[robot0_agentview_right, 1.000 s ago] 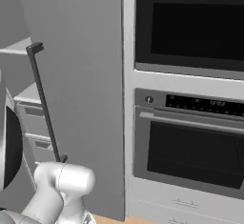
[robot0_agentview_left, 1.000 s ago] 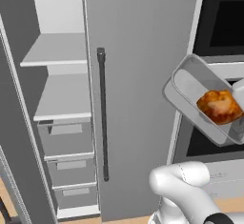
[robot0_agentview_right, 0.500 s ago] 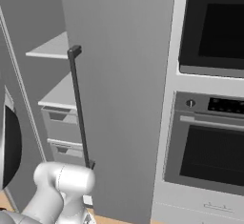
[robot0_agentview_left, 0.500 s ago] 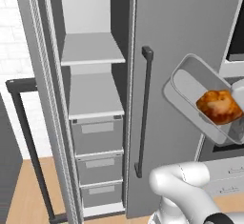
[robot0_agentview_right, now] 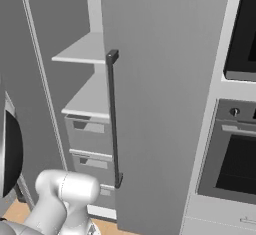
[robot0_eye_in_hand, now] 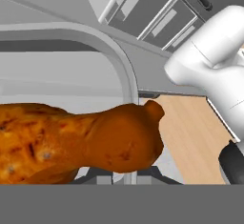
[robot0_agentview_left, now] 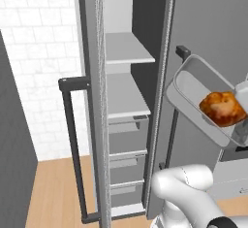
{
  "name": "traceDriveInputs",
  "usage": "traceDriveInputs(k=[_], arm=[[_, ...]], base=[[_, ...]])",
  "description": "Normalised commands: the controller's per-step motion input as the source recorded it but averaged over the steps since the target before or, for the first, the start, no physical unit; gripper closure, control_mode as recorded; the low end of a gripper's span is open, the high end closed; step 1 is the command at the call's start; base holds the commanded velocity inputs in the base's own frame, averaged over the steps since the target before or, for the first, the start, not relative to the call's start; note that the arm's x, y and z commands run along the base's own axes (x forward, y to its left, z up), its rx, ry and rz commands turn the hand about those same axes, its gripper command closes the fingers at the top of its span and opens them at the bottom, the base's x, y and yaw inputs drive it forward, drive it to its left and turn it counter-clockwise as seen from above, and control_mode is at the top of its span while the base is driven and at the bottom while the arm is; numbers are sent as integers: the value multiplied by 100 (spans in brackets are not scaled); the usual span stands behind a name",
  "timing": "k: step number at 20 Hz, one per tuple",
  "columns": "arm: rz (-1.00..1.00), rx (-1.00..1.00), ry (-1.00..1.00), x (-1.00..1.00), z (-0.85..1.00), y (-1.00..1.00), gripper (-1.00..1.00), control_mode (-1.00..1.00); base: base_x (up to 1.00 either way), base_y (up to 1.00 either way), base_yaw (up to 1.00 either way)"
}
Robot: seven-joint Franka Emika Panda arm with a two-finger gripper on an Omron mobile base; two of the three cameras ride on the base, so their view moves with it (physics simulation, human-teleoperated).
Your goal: Take the meat container that has the chicken drumstick and place it on the second highest rack of the freezer. Then take the vegetable container that has the eggplant and cucumber and place it on the highest rack of the freezer.
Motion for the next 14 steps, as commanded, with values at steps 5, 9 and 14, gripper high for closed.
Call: traceDriveInputs(k=[5,9,14], arm=[[0,0,0,0,0,0,100,-100],[-4,7,0,4,-15,-15,100,-100],[-5,6,11,70,-48,13,100,-100]], base=[[0,17,0],[0,0,0],[0,0,0]])
